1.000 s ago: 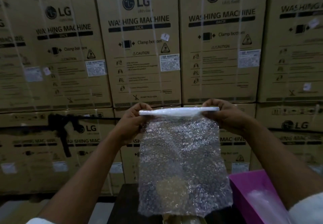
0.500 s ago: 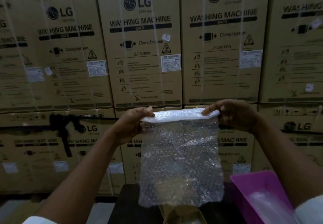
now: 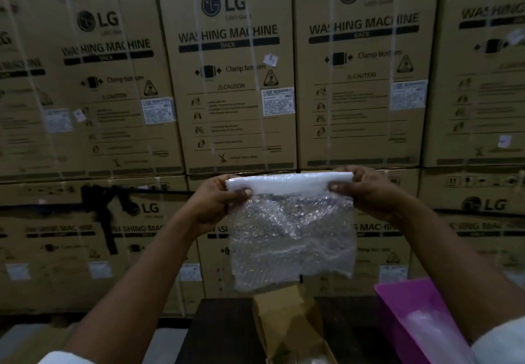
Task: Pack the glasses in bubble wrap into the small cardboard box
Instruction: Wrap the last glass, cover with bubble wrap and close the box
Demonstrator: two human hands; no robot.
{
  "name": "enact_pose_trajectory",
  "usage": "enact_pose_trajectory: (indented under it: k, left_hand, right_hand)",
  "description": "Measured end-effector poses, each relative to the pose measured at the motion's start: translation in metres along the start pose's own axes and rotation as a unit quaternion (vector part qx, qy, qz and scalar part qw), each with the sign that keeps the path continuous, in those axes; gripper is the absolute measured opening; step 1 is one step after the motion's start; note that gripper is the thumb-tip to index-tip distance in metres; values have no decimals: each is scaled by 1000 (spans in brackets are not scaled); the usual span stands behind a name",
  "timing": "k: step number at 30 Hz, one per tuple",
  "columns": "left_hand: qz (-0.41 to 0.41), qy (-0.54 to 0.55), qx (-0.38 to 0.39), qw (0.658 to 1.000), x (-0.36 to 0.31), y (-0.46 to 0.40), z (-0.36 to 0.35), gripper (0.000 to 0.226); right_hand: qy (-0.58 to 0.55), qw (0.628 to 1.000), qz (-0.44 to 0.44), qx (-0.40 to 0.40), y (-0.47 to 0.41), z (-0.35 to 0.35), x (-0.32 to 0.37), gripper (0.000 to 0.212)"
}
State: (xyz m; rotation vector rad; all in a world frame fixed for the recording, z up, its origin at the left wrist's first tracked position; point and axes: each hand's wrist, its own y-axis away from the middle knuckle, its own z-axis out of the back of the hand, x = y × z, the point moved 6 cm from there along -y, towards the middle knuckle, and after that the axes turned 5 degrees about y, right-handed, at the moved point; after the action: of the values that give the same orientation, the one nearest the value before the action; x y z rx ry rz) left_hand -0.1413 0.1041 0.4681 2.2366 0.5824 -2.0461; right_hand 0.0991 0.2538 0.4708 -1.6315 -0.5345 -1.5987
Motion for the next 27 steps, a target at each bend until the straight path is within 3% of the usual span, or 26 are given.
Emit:
enact_pose_trajectory:
  k: [4,6,9,15,17,19,23,27]
  left_hand:
    - [29,-59,32,997,4,4,-7,14]
    - [28,-38,56,997,3,6,-10,13]
    - [6,41,60,997,-3,6,-8,17]
    - [16,56,60,997,-6,4,2,20]
    - [15,18,46,999,-3,4,-1,18]
    - [0,16,9,1000,-1,3,-5,32]
    - [-25,53,-37,998,1,1,-6,44]
    - [0,37,-25,999,7,2,-7,26]
  right_hand:
    - [-4,1000,8,13,-4,1,5,15]
    - [-6,1000,11,24,-4,1,8,12]
    - [-27,999,19,37,-3,6,9,21]
    - [-94,993,6,77,10,1,20,45]
    - [10,999,13,48,7,8,19,38]
    - [109,994,18,6,4,10,19,21]
    - [27,998,40,-46,-2,14,16,58]
    - [6,999,21,-47,3,8,12,30]
